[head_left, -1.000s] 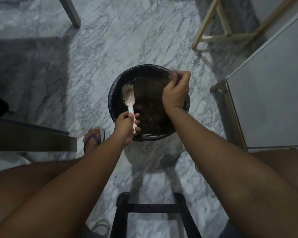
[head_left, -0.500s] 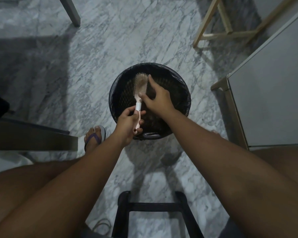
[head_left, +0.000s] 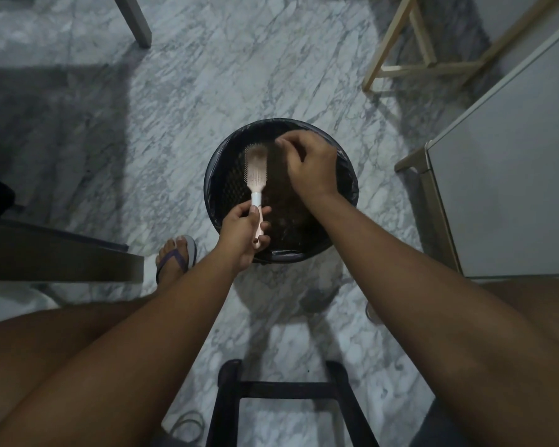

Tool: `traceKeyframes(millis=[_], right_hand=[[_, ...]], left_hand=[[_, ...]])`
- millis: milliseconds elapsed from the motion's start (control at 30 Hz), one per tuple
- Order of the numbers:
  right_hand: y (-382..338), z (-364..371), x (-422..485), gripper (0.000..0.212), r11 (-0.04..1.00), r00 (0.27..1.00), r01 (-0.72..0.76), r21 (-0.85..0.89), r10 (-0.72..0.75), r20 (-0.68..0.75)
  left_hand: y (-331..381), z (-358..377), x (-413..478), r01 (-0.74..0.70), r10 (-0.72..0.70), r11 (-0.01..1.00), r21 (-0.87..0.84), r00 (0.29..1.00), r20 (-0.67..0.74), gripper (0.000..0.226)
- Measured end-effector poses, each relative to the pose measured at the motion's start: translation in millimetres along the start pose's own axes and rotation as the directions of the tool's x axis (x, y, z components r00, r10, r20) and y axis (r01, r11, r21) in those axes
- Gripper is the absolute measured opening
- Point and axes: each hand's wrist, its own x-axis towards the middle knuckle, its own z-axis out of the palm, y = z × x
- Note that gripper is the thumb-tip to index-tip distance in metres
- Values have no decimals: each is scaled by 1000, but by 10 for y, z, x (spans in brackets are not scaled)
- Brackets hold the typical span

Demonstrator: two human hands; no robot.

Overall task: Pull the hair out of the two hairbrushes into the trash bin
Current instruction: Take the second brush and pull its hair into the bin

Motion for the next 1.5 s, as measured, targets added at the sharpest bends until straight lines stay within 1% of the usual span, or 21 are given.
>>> traceKeyframes(millis=[100, 200, 300, 333, 367, 400, 433, 467, 500, 533, 633, 700, 767, 933, 1000, 1100, 1200, 1300, 1367, 1433, 1500], right_hand=[[-98, -65, 131, 9, 998, 988, 32, 46, -25, -156], [-123, -140, 235, 12, 992, 953, -26, 126, 63, -295], [-92, -180, 158, 15, 981, 941, -130, 145, 168, -293], [-51, -185, 111, 13, 976, 950, -196, 98, 213, -228], [37, -189, 72, 10, 956, 950, -293, 10, 293, -108], [128, -190, 31, 14, 906, 910, -402, -132, 412, 51], [218, -177, -12, 27, 818, 810, -476, -323, 551, 203], [293, -161, -56, 42, 719, 676, -486, -496, 670, 309], [326, -148, -87, 56, 661, 584, -467, -587, 729, 356], [331, -128, -106, 66, 672, 575, -459, -581, 723, 383], [234, -60, -132, 78, 846, 760, -458, -273, 532, 373], [171, -11, -110, 79, 873, 806, -480, -89, 479, 346], [136, 22, -79, 75, 883, 823, -470, -3, 440, 359], [137, 26, -9, 23, 925, 893, -369, -94, 381, 241], [135, 12, 17, 13, 942, 922, -324, -91, 336, 190], [80, -34, 71, 11, 970, 968, -242, -13, 243, 65], [20, -80, 110, 10, 993, 991, -109, 51, 113, -77], [-14, -129, 186, 10, 990, 967, -38, 136, 71, -246], [-26, -159, 234, 13, 987, 940, -39, 157, 89, -330], [1, -191, 208, 14, 984, 932, -92, 154, 140, -334], [65, -221, 90, 15, 976, 954, -201, 86, 215, -209]], left_hand=[[11, 12, 20, 8, -8, 1000, -6, 999, -43, 13], [33, 16, 25, 17, -17, 1000, -11, 997, -75, 19], [82, 24, 6, 0, 0, 1000, -10, 998, -61, 21], [97, 21, 2, -9, 9, 1000, -3, 999, -51, 20], [110, 15, -1, -18, 18, 1000, 4, 999, -38, 17], [118, 3, 0, -27, 27, 1000, 8, 999, -22, 16], [121, -11, 2, -33, 33, 999, 8, 999, -5, 15], [123, -26, 2, -36, 36, 999, 6, 999, 11, 15], [122, -39, 2, -38, 38, 999, 6, 999, 22, 16], [118, -49, 3, -38, 37, 999, 11, 999, 31, 17], [88, -53, -11, -35, 34, 999, 24, 998, 57, 22], [64, -53, -24, -35, 32, 999, 36, 996, 82, 24], [46, -52, -32, -37, 30, 997, 65, 993, 112, 27], [15, -44, -42, -29, 17, 995, 94, 992, 125, 28], [6, -36, -30, -16, 9, 997, 80, 996, 92, 26], [-9, -47, -9, -3, 1, 999, 49, 999, 45, 26], [-20, -41, 17, -3, 2, 1000, 29, 1000, 13, 24], [-22, -78, 77, 26, -30, 997, -70, 998, -60, 31], [-27, -145, 105, 22, -29, 996, -85, 996, -86, 33], [-27, -184, 93, 6, -10, 998, -65, 997, -74, 32], [-16, -178, 66, -8, 5, 998, -63, 999, -47, 32]])
